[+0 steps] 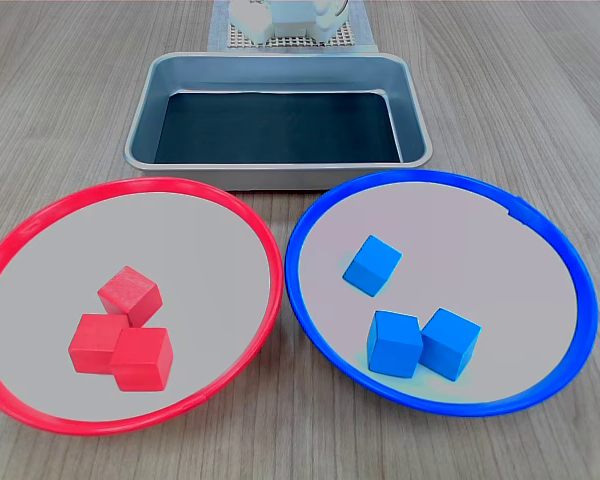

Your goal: Relocate any red block in the blue dish to the red dish, correcting any misplacement.

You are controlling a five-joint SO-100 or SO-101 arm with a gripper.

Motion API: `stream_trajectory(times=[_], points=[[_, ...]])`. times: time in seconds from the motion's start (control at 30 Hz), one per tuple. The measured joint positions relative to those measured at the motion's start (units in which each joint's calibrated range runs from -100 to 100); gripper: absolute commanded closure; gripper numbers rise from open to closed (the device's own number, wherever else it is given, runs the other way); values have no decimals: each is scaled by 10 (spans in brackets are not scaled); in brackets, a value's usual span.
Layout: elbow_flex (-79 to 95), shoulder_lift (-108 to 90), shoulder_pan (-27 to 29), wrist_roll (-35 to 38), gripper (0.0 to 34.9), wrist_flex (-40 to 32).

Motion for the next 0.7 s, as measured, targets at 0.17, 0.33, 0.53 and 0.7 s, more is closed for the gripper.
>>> stream_trajectory(times=[0.17, 0.33, 0.53, 0.7], points=[[92, -139, -6, 0, 346, 74], [142, -228, -5, 0, 346, 138], [190, -281, -5, 3, 346, 162], [221, -310, -5, 10, 346, 178]])
